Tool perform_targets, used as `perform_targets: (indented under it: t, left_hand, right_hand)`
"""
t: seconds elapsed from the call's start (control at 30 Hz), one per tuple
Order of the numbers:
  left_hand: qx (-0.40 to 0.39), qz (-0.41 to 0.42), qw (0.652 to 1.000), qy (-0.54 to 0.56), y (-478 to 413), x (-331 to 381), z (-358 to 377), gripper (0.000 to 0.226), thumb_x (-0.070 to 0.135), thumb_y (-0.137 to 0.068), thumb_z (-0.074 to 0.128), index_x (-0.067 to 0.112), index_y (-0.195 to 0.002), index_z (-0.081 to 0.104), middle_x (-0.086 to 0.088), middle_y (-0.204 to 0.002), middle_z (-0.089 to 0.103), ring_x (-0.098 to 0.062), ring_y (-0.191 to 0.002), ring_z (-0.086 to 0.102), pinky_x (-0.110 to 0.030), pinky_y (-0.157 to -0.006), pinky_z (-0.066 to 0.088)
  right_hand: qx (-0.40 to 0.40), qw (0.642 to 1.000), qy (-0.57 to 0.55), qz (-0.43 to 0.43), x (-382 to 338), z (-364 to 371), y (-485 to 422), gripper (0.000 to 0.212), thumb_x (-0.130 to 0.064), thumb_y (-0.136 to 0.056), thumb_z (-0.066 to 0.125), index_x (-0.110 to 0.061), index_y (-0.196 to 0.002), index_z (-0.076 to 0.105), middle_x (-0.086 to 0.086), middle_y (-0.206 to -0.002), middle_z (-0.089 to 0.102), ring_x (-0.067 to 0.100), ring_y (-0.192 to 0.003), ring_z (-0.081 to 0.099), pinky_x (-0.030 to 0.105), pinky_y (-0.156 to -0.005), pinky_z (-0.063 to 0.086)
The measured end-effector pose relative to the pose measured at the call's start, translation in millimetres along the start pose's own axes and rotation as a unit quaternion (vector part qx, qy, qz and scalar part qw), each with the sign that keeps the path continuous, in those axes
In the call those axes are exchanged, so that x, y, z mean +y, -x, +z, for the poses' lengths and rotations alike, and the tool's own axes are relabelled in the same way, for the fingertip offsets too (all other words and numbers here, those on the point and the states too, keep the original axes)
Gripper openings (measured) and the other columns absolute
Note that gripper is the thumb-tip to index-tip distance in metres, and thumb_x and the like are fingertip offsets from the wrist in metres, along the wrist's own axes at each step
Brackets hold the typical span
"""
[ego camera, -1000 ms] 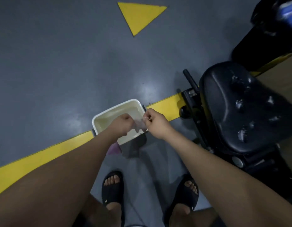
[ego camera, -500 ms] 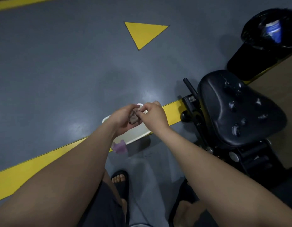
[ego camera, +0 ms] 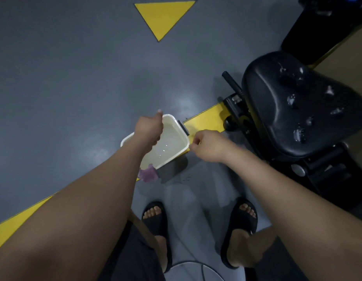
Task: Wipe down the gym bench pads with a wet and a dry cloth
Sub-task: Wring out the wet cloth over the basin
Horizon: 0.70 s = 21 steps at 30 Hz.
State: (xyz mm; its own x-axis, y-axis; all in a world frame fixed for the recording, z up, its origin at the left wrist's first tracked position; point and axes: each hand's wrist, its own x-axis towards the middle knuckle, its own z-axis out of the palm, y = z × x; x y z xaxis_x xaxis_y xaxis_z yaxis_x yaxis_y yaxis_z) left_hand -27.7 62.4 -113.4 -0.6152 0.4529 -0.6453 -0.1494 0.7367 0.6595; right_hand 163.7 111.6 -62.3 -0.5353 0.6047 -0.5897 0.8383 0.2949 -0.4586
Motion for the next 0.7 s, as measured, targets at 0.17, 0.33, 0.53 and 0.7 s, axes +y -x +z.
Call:
perform_targets:
  t: [0.17,0.33,0.53,0.7]
  left_hand:
    - [0.011,0.004,1.000,-0.012,-9.0,2.8,8.6,0.043,0.047,-0.101,0.046,0.011,-0.077,0.051,-0.007,-0.059,0.047,-0.020,-0.041,0.037,-0.020,-0.046,0.028]
    - [0.005,0.008,0.999,-0.042,-13.9,-2.3,11.0,0.045,0.043,-0.102,0.045,0.009,-0.075,0.052,-0.008,-0.062,0.049,-0.021,-0.044,0.038,-0.020,-0.045,0.029]
    - [0.012,-0.005,0.998,-0.055,-16.7,-4.2,5.6,0.039,0.036,-0.100,0.045,0.009,-0.072,0.050,-0.010,-0.061,0.049,-0.021,-0.043,0.037,-0.021,-0.046,0.028]
    - [0.011,0.001,0.999,-0.047,-12.0,-0.2,-0.8,0.034,0.027,-0.098,0.045,0.010,-0.069,0.046,-0.010,-0.059,0.044,-0.020,-0.042,0.033,-0.020,-0.045,0.026]
  right_hand:
    - [0.003,0.999,0.040,-0.034,-3.7,-9.0,-9.8,0.020,-0.035,-0.099,0.051,-0.021,-0.102,0.064,-0.002,-0.100,0.061,0.022,-0.090,0.055,0.023,-0.057,0.034]
    - [-0.014,0.995,0.087,-0.044,1.1,-8.8,-16.6,0.019,-0.033,-0.099,0.049,-0.018,-0.101,0.061,0.003,-0.107,0.064,0.025,-0.093,0.058,0.027,-0.058,0.037]
    - [-0.023,0.995,0.083,-0.048,5.7,-8.7,-17.9,0.016,-0.033,-0.100,0.049,-0.020,-0.100,0.058,0.002,-0.103,0.061,0.023,-0.091,0.056,0.024,-0.055,0.033]
    - [-0.023,0.995,0.088,-0.048,5.4,-7.8,-16.6,0.020,-0.034,-0.100,0.049,-0.019,-0.106,0.062,0.003,-0.108,0.063,0.024,-0.093,0.057,0.026,-0.058,0.036]
